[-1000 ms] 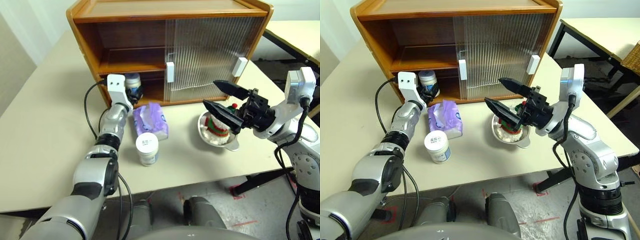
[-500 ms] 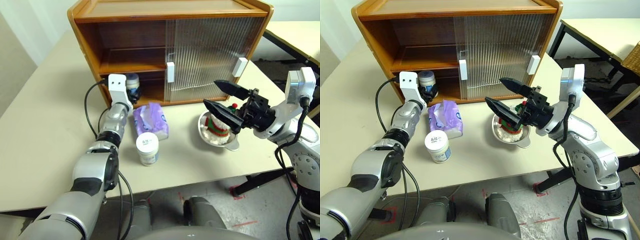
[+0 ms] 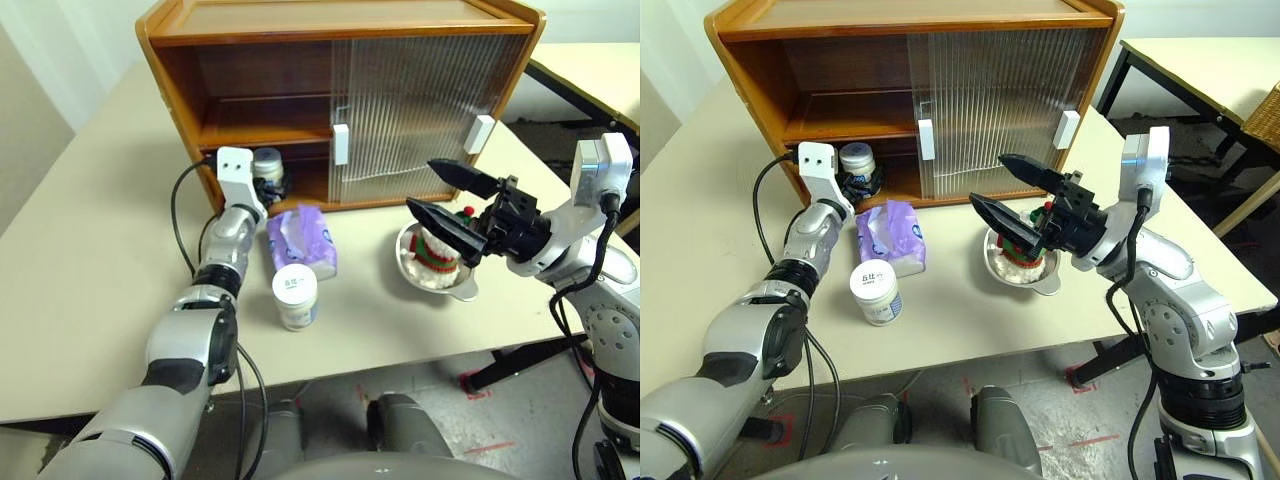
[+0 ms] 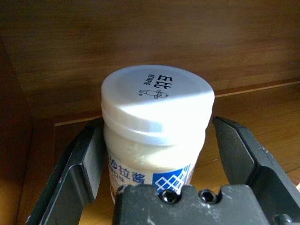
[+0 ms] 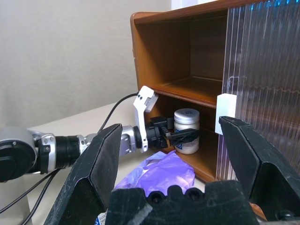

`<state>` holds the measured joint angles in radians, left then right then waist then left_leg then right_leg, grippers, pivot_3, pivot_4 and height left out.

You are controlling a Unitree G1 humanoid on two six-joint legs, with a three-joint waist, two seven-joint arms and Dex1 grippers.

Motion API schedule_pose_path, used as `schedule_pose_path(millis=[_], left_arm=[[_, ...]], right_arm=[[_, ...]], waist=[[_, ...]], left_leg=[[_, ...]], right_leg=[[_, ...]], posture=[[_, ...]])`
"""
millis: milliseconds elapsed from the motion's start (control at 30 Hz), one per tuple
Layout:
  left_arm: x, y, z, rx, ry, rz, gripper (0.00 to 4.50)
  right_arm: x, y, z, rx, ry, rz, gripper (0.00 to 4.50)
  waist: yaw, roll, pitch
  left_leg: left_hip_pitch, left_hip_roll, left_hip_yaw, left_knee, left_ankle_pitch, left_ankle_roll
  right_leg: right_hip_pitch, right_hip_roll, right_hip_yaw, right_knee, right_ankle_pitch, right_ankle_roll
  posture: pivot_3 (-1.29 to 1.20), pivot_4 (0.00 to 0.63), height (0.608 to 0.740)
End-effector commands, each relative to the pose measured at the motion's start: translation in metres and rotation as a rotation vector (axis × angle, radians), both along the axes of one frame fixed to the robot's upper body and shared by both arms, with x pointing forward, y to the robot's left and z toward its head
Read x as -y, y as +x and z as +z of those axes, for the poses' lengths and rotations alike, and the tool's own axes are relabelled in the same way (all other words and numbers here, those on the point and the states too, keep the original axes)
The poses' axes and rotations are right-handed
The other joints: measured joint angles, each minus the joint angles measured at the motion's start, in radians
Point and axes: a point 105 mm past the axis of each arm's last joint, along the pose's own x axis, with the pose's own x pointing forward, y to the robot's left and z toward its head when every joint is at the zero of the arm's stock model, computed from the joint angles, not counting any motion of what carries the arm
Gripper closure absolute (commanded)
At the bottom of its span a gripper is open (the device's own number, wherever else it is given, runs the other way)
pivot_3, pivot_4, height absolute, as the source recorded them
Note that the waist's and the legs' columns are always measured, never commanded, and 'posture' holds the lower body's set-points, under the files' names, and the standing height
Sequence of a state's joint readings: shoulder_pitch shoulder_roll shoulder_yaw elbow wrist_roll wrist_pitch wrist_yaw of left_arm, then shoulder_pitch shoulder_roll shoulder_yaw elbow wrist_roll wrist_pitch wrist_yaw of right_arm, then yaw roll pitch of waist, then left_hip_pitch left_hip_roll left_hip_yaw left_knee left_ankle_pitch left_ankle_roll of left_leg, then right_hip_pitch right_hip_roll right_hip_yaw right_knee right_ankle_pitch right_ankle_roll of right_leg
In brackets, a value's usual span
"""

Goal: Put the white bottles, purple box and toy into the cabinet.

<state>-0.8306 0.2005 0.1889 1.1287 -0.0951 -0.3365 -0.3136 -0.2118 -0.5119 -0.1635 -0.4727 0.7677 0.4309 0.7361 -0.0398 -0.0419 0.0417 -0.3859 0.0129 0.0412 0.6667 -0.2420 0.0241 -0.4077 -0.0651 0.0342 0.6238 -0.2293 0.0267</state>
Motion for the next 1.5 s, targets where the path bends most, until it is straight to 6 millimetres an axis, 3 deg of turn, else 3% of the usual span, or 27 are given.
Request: schedule_pose_path(millis=[33, 567, 667, 1000, 1500], left_arm=[[-0.002, -0.004, 0.004, 0.034, -0.013, -0.008, 0.02], [-0.027, -0.036, -0.003, 0.072, -0.015, 0.072, 0.02], [-0.03, -0.036, -0.006, 0.061, -0.019, 0.118, 0.59], [-0.02, -0.022, -0.002, 0.063, -0.015, 0.191, 4.41], [-0.036, -0.018, -0.014, 0.024, 0.025, 0.3, 4.46]], right_arm=[[-0.002, 0.0, 0.002, 0.007, -0.001, 0.021, 0.0], [-0.004, 0.002, 0.002, 0.009, 0.0, 0.042, 0.0], [-0.005, 0.002, 0.001, 0.008, -0.001, 0.051, 0.0], [-0.006, 0.002, 0.004, 0.013, -0.005, 0.055, 0.0], [-0.004, -0.001, 0.006, 0.014, -0.008, 0.033, 0.0]], waist=[[0.001, 0.0, 0.0], [0.003, 0.0, -0.001], [0.005, 0.0, -0.001], [0.005, 0.0, -0.001], [0.003, 0.0, -0.001]], left_leg=[[0.0, 0.0, 0.0, 0.0, 0.0, 0.0], [0.001, 0.001, 0.0, 0.001, 0.001, 0.002], [0.001, 0.001, 0.0, 0.002, 0.001, 0.002], [0.0, 0.001, 0.0, 0.006, 0.003, 0.002], [0.0, 0.001, 0.001, 0.007, 0.003, 0.002]], right_leg=[[0.0, 0.0, 0.0, 0.0, 0.0, 0.0], [0.0, 0.0, 0.001, 0.001, 0.004, -0.002], [0.001, 0.0, 0.001, 0.001, 0.004, -0.002], [0.002, 0.0, 0.001, 0.001, 0.006, 0.0], [0.001, 0.0, 0.001, 0.001, 0.006, 0.0]], posture=[[-0.07, 0.0, 0.74], [-0.05, 0.0, 0.74], [-0.04, 0.0, 0.74], [-0.05, 0.0, 0.74], [-0.08, 0.0, 0.74]])
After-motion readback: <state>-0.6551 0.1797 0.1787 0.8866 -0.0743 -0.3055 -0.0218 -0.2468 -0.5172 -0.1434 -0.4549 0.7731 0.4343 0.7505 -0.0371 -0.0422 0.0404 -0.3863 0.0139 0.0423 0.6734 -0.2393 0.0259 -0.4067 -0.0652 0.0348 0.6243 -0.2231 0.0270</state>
